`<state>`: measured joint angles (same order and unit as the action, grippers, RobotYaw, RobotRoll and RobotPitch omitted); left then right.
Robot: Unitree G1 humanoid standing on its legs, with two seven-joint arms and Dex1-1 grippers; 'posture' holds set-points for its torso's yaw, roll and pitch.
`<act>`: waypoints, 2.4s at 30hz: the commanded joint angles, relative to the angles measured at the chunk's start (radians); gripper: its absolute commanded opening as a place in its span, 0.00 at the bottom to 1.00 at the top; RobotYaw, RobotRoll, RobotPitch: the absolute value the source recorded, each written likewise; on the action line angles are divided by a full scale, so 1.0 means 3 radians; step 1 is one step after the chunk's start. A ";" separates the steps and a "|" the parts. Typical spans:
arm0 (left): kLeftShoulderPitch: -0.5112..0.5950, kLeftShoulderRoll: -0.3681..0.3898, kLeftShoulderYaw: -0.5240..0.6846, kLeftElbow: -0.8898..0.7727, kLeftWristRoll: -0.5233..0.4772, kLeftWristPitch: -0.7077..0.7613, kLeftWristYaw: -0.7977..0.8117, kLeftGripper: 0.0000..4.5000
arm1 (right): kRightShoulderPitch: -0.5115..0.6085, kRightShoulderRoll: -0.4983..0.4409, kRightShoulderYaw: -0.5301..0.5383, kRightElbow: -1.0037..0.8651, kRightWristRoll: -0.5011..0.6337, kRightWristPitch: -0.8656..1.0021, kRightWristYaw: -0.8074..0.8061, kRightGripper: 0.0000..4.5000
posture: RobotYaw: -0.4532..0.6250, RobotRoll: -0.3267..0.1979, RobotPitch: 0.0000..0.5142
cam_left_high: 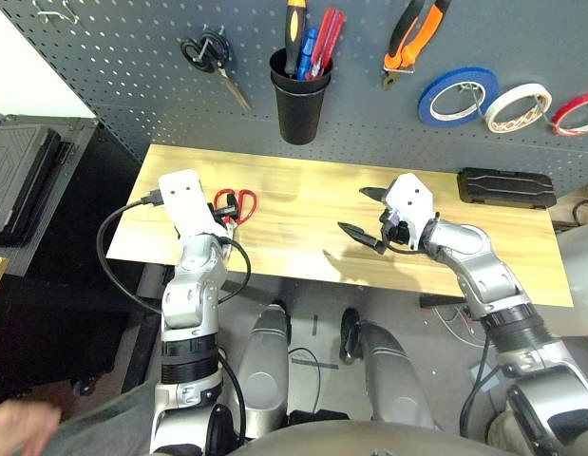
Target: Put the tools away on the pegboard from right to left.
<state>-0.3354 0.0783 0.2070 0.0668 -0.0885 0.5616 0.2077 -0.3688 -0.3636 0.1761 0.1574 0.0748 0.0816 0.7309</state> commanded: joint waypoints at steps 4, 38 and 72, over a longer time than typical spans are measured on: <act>-0.0418 0.0207 0.0086 0.1167 0.0104 -0.0580 0.0008 0.99 | 0.0108 -0.0010 0.0034 -0.0131 -0.0010 0.0074 -0.0012 1.00 | 0.67 0.62 0.59; -0.1151 0.0332 0.0145 0.3636 0.0007 -0.1595 -0.0129 0.10 | 0.0137 -0.0259 0.0108 -0.0415 0.0063 0.0228 0.0466 1.00 | 0.66 0.62 0.60; 0.0502 -0.0181 0.0011 -0.0913 -0.0572 -0.1782 -0.0532 0.01 | -0.0328 0.0062 -0.0223 0.0791 0.0448 -0.0959 0.0732 1.00 | 0.78 0.62 0.41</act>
<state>-0.1978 0.0335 0.2167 -0.1655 -0.2377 0.0209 0.0619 -0.4722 -0.3485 0.1316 0.3724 0.1864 -0.1773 0.9334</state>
